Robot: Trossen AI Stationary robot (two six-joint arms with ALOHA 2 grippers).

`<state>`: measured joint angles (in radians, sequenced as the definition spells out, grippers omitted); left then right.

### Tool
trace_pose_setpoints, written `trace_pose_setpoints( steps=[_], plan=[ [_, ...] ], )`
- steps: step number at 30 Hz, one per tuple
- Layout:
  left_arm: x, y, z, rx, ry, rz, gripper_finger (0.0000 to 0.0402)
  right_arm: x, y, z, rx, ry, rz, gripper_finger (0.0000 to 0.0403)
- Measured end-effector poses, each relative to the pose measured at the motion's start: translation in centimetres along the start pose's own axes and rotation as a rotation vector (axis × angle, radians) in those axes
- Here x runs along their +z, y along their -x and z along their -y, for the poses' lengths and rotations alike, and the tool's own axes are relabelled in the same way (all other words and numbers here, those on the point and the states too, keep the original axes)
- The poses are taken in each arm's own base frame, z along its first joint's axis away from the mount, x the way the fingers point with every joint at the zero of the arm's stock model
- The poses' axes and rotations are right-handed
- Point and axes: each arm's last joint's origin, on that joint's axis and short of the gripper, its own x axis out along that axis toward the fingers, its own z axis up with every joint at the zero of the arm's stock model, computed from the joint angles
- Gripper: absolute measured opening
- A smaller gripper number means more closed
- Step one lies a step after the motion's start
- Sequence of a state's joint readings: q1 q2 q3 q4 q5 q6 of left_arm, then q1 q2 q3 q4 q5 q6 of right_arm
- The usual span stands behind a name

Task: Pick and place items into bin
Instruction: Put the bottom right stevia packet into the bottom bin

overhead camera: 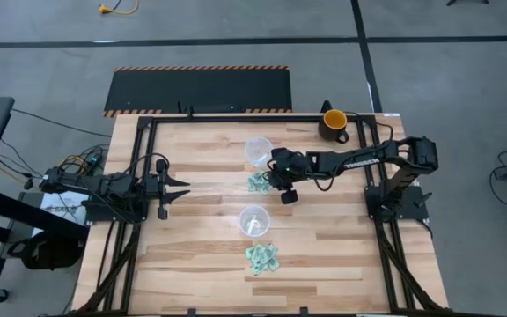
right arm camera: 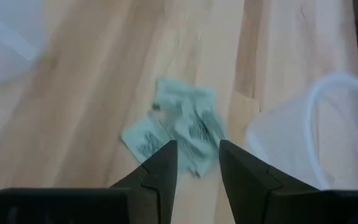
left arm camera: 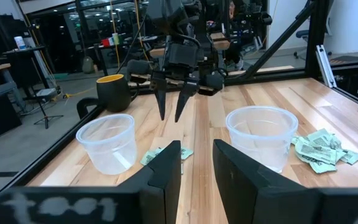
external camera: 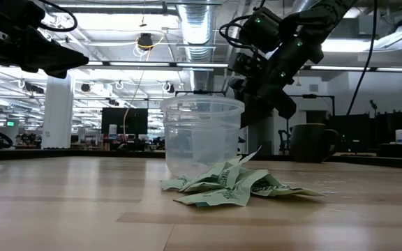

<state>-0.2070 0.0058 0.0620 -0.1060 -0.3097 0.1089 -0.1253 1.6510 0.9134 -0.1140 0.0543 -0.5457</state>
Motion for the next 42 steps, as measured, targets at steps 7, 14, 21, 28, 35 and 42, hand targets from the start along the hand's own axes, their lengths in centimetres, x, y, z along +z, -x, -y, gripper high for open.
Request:
trace_pose_setpoints(
  steps=[7,14,21,28,35,42],
  plan=[
    [0.0,0.0,0.0,0.0,0.0,0.0,0.0084,-0.5,1.8,-0.8,-0.073,-0.071,-0.166,0.0113],
    [0.0,0.0,0.0,0.0,0.0,0.0,0.0084,-0.8,4.6,-2.7,0.046,-0.238,-0.253,0.0113],
    [0.0,0.0,0.0,0.0,0.0,0.0,0.0084,0.6,5.7,-5.6,0.399,-0.316,-0.153,0.0113],
    [0.0,0.0,0.0,0.0,0.0,0.0,0.0084,3.2,5.9,-8.4,0.486,-0.285,0.009,0.0113],
    [0.0,0.0,0.0,0.0,0.0,0.0,0.0084,4.8,6.7,-10.7,0.504,-0.21,0.119,0.0113],
    [0.0,0.0,0.0,0.001,0.0,0.0,0.0084,5.2,7.2,-12.1,0.443,-0.201,0.109,0.0113]
  ],
)
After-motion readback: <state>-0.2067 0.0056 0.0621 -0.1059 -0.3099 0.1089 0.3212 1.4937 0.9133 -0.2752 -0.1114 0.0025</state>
